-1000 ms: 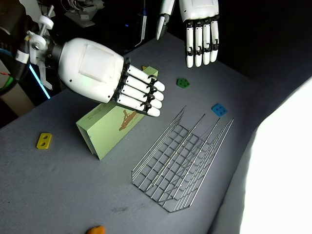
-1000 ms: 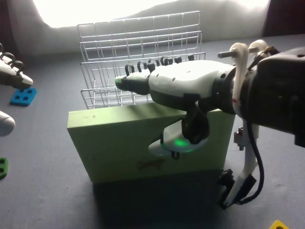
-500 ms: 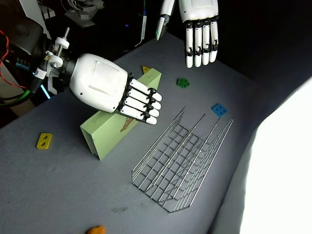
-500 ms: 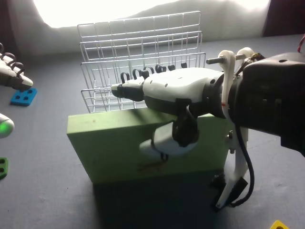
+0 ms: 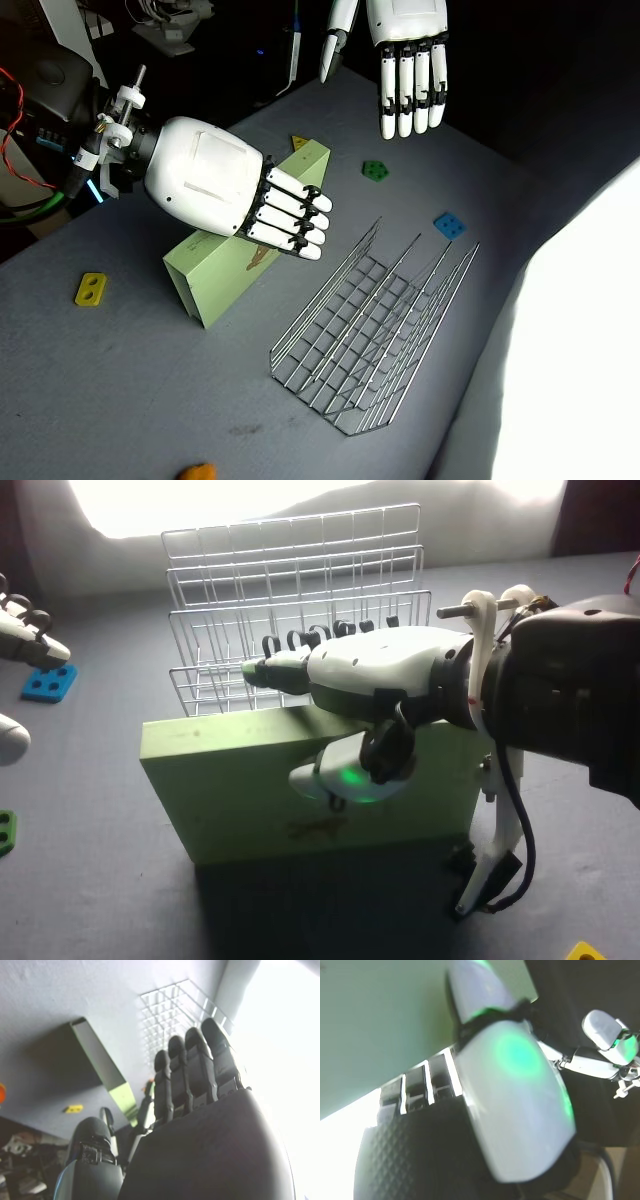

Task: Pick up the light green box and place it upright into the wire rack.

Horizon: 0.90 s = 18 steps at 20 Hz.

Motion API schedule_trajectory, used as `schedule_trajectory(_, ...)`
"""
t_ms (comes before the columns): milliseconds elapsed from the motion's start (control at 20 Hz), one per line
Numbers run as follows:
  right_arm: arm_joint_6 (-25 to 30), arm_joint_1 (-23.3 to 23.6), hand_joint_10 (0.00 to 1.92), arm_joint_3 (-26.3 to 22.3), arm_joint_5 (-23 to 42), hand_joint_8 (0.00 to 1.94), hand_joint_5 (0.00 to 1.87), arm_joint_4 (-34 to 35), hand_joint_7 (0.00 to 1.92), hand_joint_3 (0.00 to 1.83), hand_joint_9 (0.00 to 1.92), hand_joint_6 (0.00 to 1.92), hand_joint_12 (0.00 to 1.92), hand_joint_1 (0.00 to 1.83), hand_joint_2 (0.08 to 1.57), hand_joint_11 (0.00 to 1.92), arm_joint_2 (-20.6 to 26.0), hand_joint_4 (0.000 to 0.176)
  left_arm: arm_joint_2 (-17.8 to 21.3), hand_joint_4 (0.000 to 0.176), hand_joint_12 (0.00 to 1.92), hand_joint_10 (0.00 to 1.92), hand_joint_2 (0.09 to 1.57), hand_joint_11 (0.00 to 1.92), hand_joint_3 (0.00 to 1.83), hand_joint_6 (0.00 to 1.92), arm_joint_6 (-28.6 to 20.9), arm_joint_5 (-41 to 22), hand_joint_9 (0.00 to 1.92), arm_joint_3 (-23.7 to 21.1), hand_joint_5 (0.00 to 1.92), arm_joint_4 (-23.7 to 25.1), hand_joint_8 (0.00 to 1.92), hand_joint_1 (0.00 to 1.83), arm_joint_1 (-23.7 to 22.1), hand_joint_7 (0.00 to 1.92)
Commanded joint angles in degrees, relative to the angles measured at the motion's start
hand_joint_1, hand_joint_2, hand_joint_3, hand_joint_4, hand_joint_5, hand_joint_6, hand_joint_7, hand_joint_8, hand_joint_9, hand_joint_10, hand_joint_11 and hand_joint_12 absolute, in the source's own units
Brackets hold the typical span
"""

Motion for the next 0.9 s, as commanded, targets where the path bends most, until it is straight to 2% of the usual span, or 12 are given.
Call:
schedule_trajectory(0,0.26,-0.01,0.02,0.18,-2.24,0.03,0.25,-1.77,0.24,0.0,0.18,0.02,0.56,1.06,1.15,0.0,0.13,0.0,-0.06,0.002,0.5,0.01,1.22,0.0,0.0,0.0,0.23,4.83,0.22,-0.15,0.24,0.55,0.0,0.01,-0.63,0.28)
schedule_trajectory(50,0.26,-0.04,0.02,0.25,-2.28,0.02,0.28,-1.77,0.26,0.0,0.2,0.02,0.66,1.08,1.14,0.0,0.12,0.0,-0.06,0.002,0.5,0.01,1.22,0.0,0.0,0.0,0.23,4.83,0.22,-0.16,0.23,0.55,0.0,0.01,-0.63,0.28)
schedule_trajectory(200,0.27,-0.11,0.02,0.29,-2.34,0.02,0.28,-1.77,0.27,0.0,0.2,0.02,0.69,1.08,1.14,0.0,0.09,0.0,-0.06,0.002,0.49,0.01,1.22,0.0,0.0,0.0,0.23,4.83,0.22,-0.19,0.23,0.55,0.0,0.01,-0.63,0.28)
schedule_trajectory(250,0.28,-0.11,0.03,0.3,-2.38,0.02,0.36,-1.77,0.3,0.0,0.24,0.05,0.76,1.13,1.12,0.0,0.09,0.0,-0.06,0.002,0.49,0.01,1.22,0.0,0.0,0.0,0.23,4.83,0.22,-0.19,0.23,0.55,0.0,0.0,-0.63,0.28)
schedule_trajectory(350,0.28,-0.14,0.05,0.3,-2.41,0.02,0.39,-1.77,0.37,0.0,0.31,0.04,0.87,1.14,1.11,0.0,0.1,0.0,-0.06,0.002,0.49,0.01,1.21,0.0,0.0,0.0,0.23,4.83,0.22,-0.2,0.23,0.55,0.0,0.0,-0.63,0.28)
schedule_trajectory(400,0.25,-0.15,0.12,0.3,-2.44,0.05,0.55,-1.78,0.56,0.0,0.47,0.08,1.18,1.16,1.1,0.0,0.11,0.0,-0.06,0.001,0.51,0.01,1.22,0.0,0.0,0.0,0.23,4.83,0.22,-0.2,0.24,0.55,0.0,0.0,-0.63,0.28)
schedule_trajectory(450,0.21,-0.17,0.36,0.3,-2.44,0.08,0.71,-1.78,0.75,0.0,0.59,0.1,1.44,1.17,1.12,0.08,0.12,0.0,-0.06,0.0,0.51,0.0,1.23,0.0,0.0,0.0,0.23,4.83,0.18,-0.2,0.22,0.55,0.0,0.0,-0.63,0.24)
schedule_trajectory(500,0.15,-0.18,1.04,0.3,-2.44,1.03,0.98,-1.79,0.89,0.0,0.7,0.6,1.69,1.23,1.12,0.35,0.12,0.0,-0.06,0.0,0.51,0.0,1.23,0.0,0.0,0.0,0.23,4.83,0.19,-0.2,0.22,0.55,0.0,0.0,-0.63,0.25)
schedule_trajectory(550,0.13,-0.2,1.29,0.3,-2.44,1.27,1.05,-1.79,0.88,0.0,0.7,0.69,1.73,1.24,1.13,0.46,0.12,0.0,-0.06,0.0,0.51,0.01,1.23,0.0,0.0,0.01,0.23,4.83,0.2,-0.2,0.23,0.55,0.01,0.0,-0.63,0.26)
schedule_trajectory(650,0.08,-0.26,1.4,0.3,-2.44,1.38,1.01,-1.8,0.85,0.0,0.66,0.82,1.81,1.23,1.15,0.45,0.13,0.0,-0.06,0.001,0.55,0.0,1.22,0.0,0.0,0.0,0.23,4.83,0.18,-0.22,0.22,0.55,0.0,0.0,-0.63,0.25)
schedule_trajectory(750,0.05,-0.15,1.44,0.29,-2.61,1.4,1.03,-1.8,0.84,0.0,0.63,0.78,1.83,1.24,1.15,0.44,0.17,0.0,-0.06,0.0,0.49,0.0,1.22,0.0,0.0,0.0,0.23,4.83,0.19,-0.22,0.23,0.55,0.0,0.01,-0.63,0.25)
schedule_trajectory(850,0.07,0.61,1.37,0.26,-2.99,1.31,1.08,-1.79,0.89,0.0,0.67,0.72,1.81,1.24,1.13,0.45,0.47,0.0,-0.06,0.0,0.52,0.01,1.22,0.0,0.0,0.01,0.23,4.83,0.23,-0.23,0.27,0.55,0.01,0.0,-0.63,0.29)
